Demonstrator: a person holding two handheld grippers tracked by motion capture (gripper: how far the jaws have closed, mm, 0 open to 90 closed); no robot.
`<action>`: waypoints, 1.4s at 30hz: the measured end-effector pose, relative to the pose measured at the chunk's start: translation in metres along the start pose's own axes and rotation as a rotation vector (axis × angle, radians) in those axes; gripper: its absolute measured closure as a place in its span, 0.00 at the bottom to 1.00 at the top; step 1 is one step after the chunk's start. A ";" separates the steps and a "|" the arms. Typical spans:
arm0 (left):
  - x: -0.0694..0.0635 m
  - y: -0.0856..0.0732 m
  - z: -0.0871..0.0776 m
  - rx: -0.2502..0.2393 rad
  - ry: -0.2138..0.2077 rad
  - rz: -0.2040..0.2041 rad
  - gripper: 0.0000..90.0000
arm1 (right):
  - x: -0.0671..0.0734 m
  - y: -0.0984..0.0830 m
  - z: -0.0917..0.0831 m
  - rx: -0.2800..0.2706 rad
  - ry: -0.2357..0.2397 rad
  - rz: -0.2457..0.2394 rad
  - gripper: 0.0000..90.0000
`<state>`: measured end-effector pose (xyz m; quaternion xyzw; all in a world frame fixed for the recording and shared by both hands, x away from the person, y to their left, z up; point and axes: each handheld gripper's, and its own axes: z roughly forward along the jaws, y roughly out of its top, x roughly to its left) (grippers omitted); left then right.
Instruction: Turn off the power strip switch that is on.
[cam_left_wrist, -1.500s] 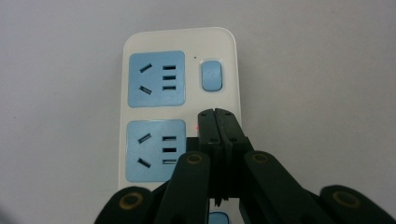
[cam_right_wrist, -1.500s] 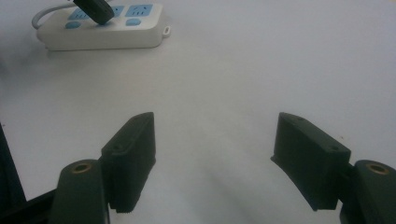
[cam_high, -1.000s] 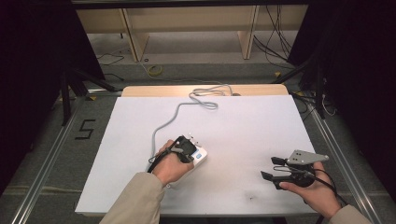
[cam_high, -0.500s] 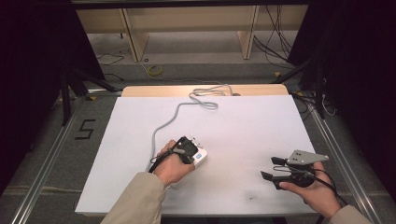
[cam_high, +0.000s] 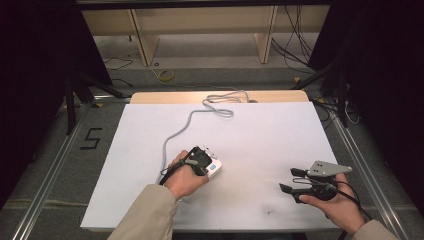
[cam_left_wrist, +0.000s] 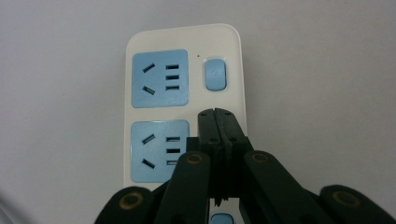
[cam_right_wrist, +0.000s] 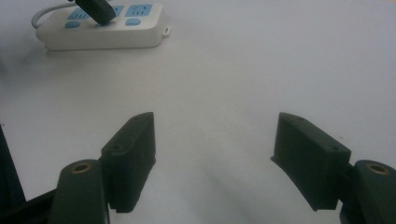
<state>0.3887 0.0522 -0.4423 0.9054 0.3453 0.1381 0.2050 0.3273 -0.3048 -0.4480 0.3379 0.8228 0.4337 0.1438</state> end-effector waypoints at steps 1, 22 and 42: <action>0.000 0.000 0.000 -0.001 -0.002 -0.004 1.00 | 0.000 0.000 0.000 0.000 0.000 0.000 0.33; 0.000 0.000 -0.001 -0.003 0.001 0.005 1.00 | -0.001 0.000 0.000 0.000 0.000 0.002 0.33; 0.001 0.000 -0.001 -0.002 -0.002 0.003 1.00 | -0.001 0.000 -0.001 -0.005 -0.002 0.001 0.33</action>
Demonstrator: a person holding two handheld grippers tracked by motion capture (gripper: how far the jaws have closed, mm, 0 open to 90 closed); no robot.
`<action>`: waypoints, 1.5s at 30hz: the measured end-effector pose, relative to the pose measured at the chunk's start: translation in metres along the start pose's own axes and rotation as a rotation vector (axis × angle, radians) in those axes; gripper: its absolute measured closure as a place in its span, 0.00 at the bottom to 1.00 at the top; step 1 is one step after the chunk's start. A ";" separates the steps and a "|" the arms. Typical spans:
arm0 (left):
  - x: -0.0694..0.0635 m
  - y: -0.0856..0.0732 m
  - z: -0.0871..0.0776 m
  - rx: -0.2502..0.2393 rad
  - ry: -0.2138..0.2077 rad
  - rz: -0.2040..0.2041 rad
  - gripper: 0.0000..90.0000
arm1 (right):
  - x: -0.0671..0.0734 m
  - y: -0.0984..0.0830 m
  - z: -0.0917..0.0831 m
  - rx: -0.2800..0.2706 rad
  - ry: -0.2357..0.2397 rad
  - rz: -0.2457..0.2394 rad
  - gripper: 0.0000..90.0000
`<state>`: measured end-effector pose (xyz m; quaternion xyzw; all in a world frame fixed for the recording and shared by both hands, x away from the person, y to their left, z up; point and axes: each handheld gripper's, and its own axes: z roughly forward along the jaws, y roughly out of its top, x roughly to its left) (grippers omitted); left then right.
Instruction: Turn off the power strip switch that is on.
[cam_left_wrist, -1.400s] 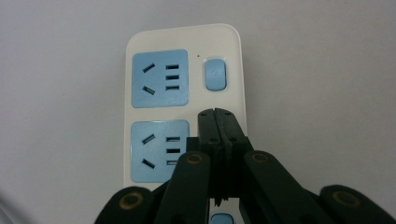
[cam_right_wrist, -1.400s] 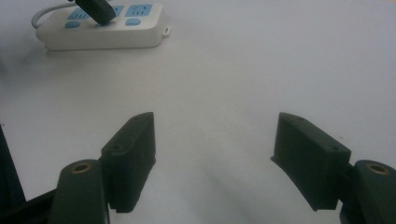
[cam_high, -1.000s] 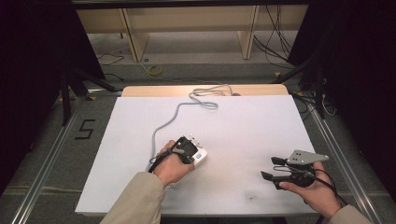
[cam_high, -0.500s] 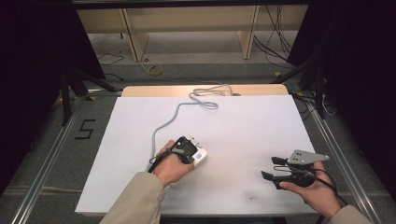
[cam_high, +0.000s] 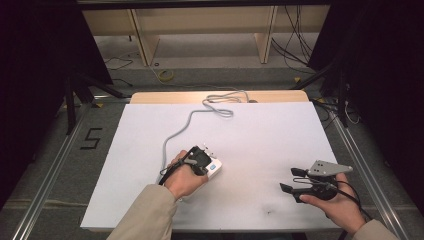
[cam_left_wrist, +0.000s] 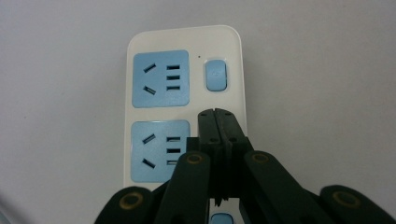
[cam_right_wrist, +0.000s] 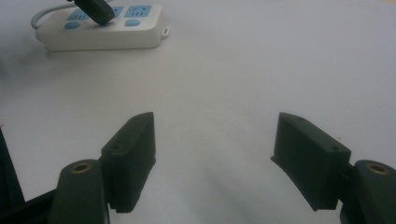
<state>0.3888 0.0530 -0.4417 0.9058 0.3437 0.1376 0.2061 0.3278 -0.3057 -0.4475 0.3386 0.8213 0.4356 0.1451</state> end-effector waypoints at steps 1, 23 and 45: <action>0.000 0.000 0.000 0.000 0.002 0.001 1.00 | 0.000 0.000 0.000 0.000 0.000 0.000 0.33; 0.001 0.000 -0.002 -0.022 0.003 0.007 1.00 | 0.000 0.000 -0.001 -0.003 -0.001 -0.003 0.33; 0.002 -0.002 -0.003 -0.044 0.007 0.008 1.00 | -0.001 0.001 -0.004 -0.013 -0.003 0.001 0.33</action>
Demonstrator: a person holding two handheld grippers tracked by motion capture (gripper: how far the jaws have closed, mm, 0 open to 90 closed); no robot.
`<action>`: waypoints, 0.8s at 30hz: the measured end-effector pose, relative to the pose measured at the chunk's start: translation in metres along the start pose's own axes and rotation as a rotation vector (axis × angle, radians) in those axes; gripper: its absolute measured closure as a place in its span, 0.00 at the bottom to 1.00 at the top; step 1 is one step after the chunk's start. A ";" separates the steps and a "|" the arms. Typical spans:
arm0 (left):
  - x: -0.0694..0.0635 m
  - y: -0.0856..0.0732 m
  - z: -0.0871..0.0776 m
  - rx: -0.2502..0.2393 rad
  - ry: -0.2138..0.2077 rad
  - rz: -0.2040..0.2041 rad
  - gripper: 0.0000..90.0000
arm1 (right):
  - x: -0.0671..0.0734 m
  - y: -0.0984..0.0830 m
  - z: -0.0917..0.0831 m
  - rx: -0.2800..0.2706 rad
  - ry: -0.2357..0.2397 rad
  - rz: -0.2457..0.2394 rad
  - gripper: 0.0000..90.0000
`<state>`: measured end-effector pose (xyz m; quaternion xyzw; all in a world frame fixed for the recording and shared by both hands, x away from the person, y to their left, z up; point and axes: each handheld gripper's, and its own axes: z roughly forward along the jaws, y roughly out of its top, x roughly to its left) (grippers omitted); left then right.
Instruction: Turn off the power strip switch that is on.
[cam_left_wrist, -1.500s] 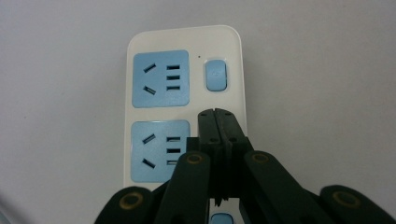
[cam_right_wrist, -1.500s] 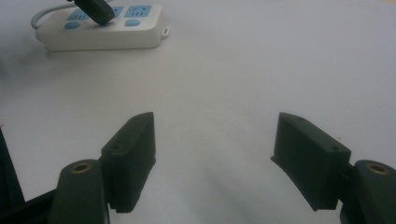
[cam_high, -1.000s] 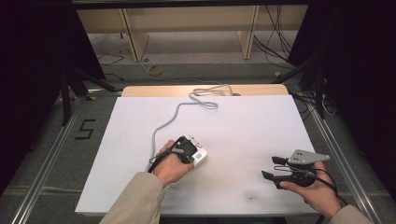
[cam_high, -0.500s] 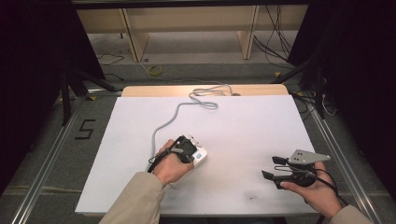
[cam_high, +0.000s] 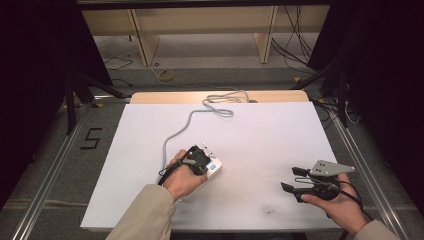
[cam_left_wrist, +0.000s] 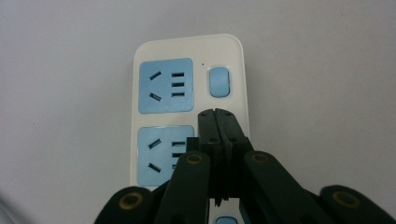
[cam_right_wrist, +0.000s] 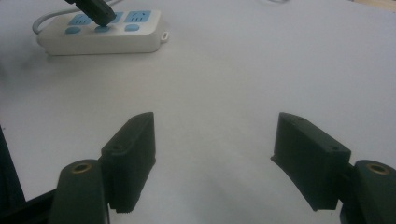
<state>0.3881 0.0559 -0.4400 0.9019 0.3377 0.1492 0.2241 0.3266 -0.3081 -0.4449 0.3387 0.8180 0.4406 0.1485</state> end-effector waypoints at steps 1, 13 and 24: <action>0.000 0.000 0.000 -0.004 0.003 -0.003 1.00 | 0.000 0.000 0.000 0.001 0.000 0.000 0.33; 0.006 -0.002 -0.009 -0.083 0.025 -0.026 1.00 | 0.000 0.000 0.000 -0.001 0.001 0.000 0.33; 0.016 -0.008 -0.018 -0.151 0.075 -0.066 0.93 | 0.000 0.000 0.000 -0.002 0.002 -0.002 0.33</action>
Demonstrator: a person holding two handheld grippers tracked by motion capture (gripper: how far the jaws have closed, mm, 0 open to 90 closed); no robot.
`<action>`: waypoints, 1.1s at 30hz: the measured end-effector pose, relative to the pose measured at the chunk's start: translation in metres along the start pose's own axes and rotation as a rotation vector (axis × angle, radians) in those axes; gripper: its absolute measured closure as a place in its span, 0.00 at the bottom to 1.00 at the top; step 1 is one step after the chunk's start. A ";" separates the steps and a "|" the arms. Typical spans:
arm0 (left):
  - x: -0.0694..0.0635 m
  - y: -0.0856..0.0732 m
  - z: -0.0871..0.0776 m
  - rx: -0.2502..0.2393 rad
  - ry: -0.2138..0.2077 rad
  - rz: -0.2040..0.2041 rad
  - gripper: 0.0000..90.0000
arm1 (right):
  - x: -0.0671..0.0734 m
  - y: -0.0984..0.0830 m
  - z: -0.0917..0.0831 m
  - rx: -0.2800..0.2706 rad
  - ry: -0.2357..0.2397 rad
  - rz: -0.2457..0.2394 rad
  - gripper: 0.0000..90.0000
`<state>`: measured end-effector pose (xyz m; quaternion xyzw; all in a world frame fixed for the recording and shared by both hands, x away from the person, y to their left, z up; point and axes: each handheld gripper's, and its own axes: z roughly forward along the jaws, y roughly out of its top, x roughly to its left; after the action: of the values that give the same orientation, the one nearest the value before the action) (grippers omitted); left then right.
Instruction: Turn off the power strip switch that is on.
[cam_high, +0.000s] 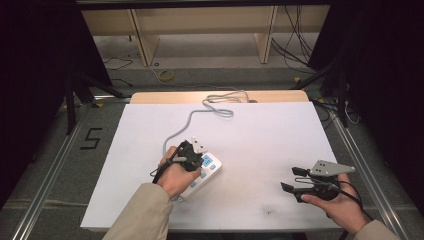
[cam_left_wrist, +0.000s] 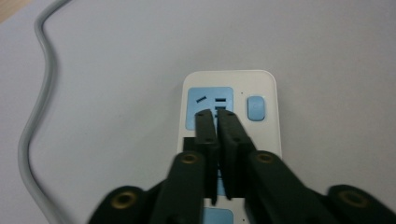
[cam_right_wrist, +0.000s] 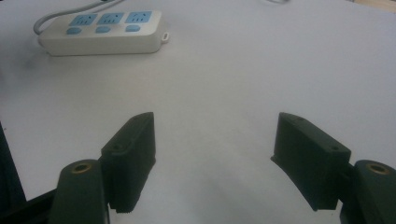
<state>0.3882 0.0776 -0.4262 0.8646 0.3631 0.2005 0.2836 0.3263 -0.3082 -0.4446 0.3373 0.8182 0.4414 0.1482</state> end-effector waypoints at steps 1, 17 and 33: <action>0.001 -0.001 -0.001 -0.005 0.004 -0.002 0.92 | 0.000 0.000 0.000 0.001 0.000 -0.001 0.33; 0.011 -0.004 -0.008 -0.189 0.017 -0.060 0.65 | 0.000 0.000 -0.001 -0.007 -0.003 0.002 0.33; 0.017 -0.011 -0.007 -0.172 0.056 -0.044 0.25 | 0.000 0.000 -0.002 -0.010 -0.003 0.003 0.33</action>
<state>0.3898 0.0986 -0.4253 0.8230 0.3711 0.2486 0.3510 0.3256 -0.3093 -0.4436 0.3383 0.8154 0.4451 0.1503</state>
